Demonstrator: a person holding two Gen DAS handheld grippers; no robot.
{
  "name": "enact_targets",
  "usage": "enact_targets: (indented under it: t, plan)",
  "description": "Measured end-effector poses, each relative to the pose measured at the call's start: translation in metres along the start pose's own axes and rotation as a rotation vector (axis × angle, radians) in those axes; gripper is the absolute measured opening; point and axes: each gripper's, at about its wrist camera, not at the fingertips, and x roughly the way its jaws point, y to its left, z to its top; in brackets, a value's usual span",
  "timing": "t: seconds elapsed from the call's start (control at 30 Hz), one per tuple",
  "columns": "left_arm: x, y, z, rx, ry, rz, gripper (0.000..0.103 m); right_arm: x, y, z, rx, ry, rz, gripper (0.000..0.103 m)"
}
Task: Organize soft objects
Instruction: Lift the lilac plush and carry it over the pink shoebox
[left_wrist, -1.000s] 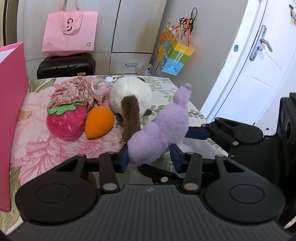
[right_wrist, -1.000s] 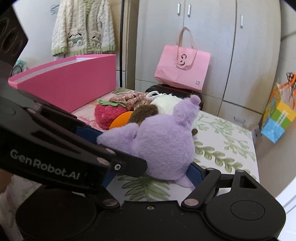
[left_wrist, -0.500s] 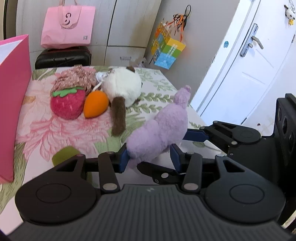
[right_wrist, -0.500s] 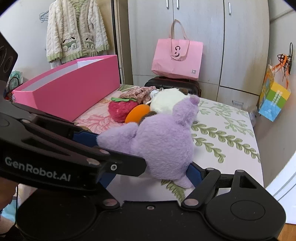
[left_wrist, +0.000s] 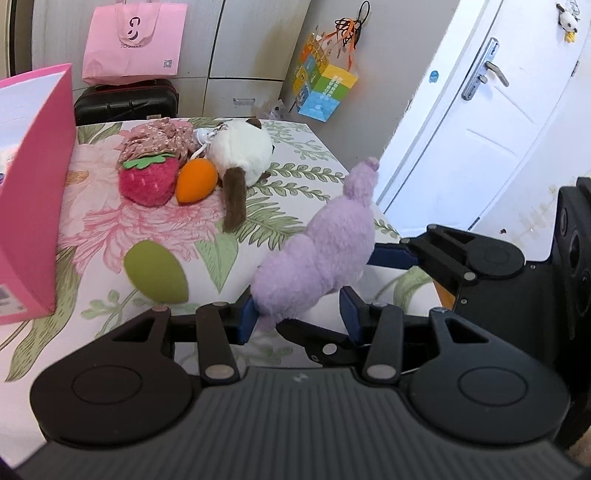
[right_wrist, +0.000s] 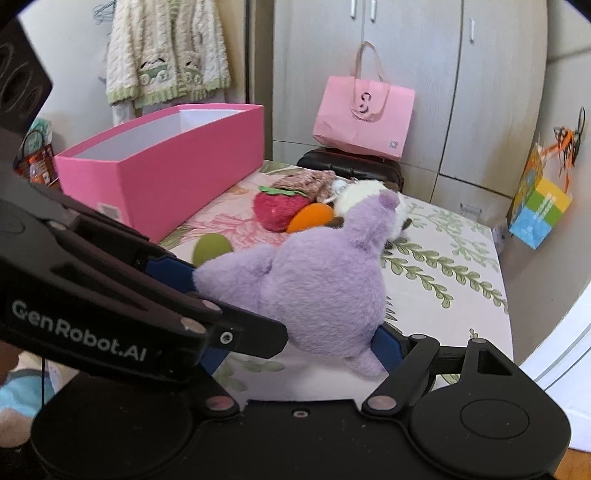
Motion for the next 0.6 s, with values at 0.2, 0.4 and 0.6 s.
enact_targets:
  t: [0.2, 0.4, 0.6]
  plan:
    - [-0.039, 0.011, -0.007, -0.016, 0.005, 0.012, 0.036, -0.02, 0.028, 0.012, -0.079, -0.002, 0.024, 0.083]
    - [-0.084, 0.031, -0.018, -0.062, 0.011, 0.034, 0.034, -0.032, 0.051, 0.026, -0.071, 0.008, 0.169, 0.083]
    - [-0.13, 0.049, -0.029, -0.075, 0.015, 0.092, 0.034, -0.038, 0.088, 0.041, -0.119, 0.012, 0.276, 0.083]
